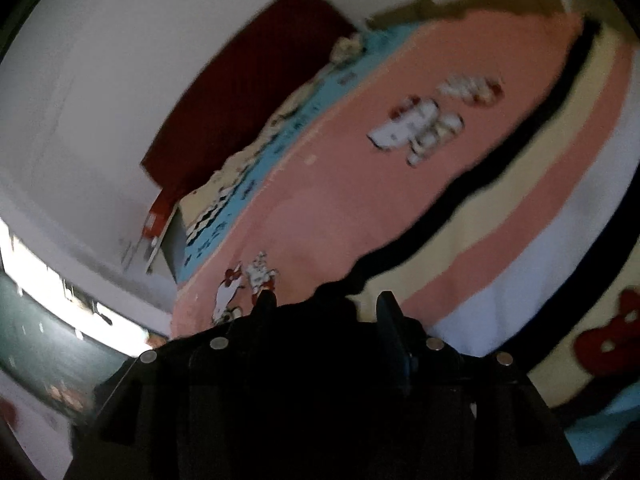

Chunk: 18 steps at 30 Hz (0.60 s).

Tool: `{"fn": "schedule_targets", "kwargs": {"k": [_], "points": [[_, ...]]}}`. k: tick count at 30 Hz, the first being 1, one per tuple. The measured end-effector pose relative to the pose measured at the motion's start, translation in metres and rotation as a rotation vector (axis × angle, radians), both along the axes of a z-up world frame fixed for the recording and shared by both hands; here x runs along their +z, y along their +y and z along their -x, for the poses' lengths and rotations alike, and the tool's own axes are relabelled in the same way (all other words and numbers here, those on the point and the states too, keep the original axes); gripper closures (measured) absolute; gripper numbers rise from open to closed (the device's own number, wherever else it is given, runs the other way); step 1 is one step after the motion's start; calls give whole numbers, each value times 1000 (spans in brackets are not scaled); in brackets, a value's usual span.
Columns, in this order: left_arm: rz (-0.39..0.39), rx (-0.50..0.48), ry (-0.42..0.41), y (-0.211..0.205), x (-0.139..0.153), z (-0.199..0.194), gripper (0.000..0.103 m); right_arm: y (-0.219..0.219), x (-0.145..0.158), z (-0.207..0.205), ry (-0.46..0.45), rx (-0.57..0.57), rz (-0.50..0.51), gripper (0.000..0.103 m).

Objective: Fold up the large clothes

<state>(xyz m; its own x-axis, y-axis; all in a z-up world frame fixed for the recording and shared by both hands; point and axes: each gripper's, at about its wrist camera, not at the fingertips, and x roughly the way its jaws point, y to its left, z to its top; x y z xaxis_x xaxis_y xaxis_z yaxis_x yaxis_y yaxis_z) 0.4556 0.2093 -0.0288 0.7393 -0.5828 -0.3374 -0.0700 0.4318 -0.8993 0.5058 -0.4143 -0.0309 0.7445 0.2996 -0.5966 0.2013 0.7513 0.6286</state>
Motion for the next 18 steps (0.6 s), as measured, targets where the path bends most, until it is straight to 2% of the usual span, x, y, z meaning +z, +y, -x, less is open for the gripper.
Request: {"fn": "schedule_targets", "kwargs": {"k": [5,8,10,12,14,18], "points": [[-258,-95,8,-39,37,38,34,46,45,43,-85,142,139,48],[-406,-202,-8,-83,49,55,34,89,54,63,-100,259,224,48],[-464,-286,-25,-117,48,56,34,117,55,69,-106,325,283,48],[-576,-359,-38,-156,44,46,34,146,53,69,-113,406,316,48],[-681,-382,-23,-180,35,30,34,165,48,60,-105,448,341,48],[-812,-350,50,-196,13,-24,33,182,31,21,-37,470,413,45]]}}
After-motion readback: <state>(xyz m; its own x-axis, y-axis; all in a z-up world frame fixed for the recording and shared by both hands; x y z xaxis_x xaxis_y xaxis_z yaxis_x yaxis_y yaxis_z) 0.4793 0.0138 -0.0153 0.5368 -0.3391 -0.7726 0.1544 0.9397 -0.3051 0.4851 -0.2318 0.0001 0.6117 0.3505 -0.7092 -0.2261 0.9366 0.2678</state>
